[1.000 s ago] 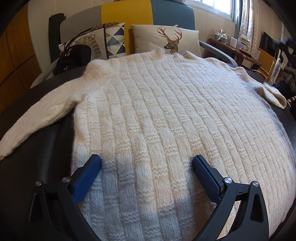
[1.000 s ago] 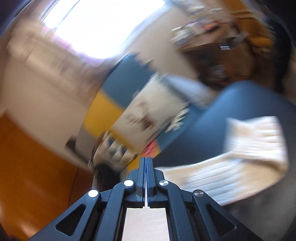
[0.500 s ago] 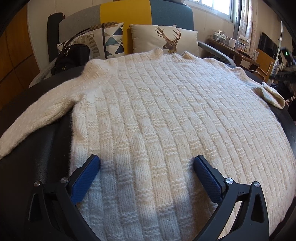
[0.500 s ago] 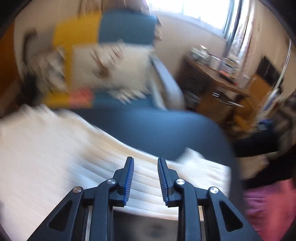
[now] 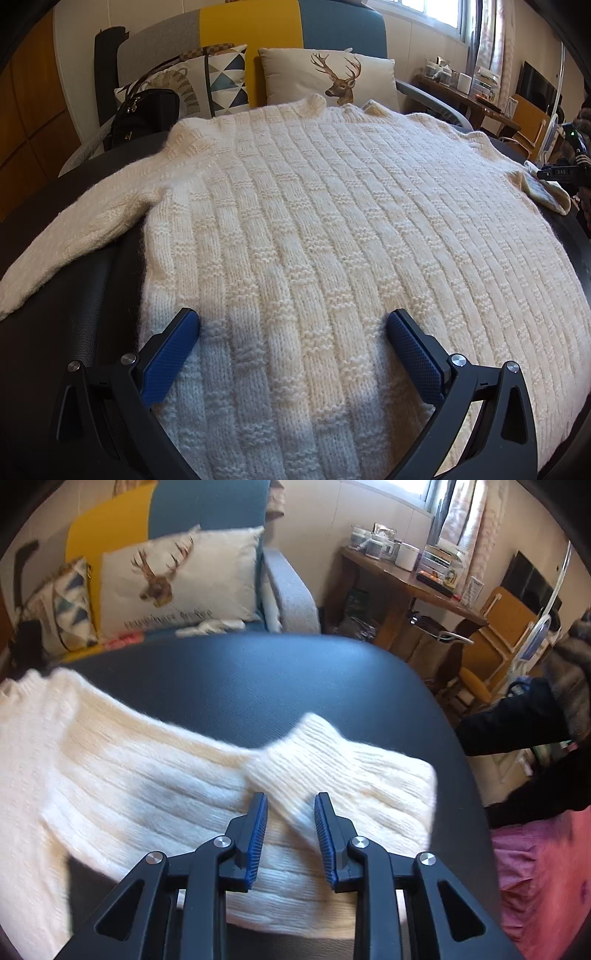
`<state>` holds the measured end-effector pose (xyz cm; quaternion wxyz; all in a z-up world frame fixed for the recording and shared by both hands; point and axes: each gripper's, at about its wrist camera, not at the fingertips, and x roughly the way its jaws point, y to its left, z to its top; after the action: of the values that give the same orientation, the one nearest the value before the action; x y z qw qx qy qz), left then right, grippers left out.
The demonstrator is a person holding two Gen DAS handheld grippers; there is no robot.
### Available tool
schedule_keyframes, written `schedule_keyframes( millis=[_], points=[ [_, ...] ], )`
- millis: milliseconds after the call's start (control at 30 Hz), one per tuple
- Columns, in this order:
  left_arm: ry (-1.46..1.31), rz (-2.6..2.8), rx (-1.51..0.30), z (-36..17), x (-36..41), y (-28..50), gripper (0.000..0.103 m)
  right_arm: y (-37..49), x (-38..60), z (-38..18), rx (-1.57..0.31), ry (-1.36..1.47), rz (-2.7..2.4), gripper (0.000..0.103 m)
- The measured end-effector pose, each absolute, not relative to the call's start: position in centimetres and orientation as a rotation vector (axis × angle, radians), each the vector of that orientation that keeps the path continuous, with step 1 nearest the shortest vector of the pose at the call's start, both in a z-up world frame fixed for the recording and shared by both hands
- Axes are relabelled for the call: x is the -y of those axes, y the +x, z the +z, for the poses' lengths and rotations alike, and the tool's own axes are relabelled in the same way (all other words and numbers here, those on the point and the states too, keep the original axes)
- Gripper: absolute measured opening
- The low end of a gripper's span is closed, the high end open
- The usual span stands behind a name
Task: Fold clothes
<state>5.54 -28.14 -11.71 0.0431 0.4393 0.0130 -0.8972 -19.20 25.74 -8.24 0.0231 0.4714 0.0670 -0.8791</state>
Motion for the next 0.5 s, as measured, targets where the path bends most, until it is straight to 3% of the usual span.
schedule_keyframes(
  millis=[167,233,300,400,500],
  points=[
    [1.350,-2.738,-0.034,-11.7,28.1,5.5,0.103,-20.6,-25.4,-9.7,-0.254,1.537,-2.701,0.026],
    [1.368,-2.723,-0.033,-11.4,27.9,5.0,0.103,-20.9,-26.2,-9.6,-0.162,1.540,-2.710,0.024],
    [1.376,-2.710,-0.070,-10.6,27.9,3.8,0.103,-21.0,-27.0,-9.5,-0.095,1.551,-2.720,0.008],
    [1.340,-2.749,-0.105,-9.1,27.2,1.5,0.103,-20.9,-28.3,-9.2,0.024,1.542,-2.733,0.005],
    [1.348,-2.724,0.055,-9.1,25.6,-1.7,0.103,-20.5,-29.4,-8.3,0.145,1.497,-2.757,0.005]
  ],
)
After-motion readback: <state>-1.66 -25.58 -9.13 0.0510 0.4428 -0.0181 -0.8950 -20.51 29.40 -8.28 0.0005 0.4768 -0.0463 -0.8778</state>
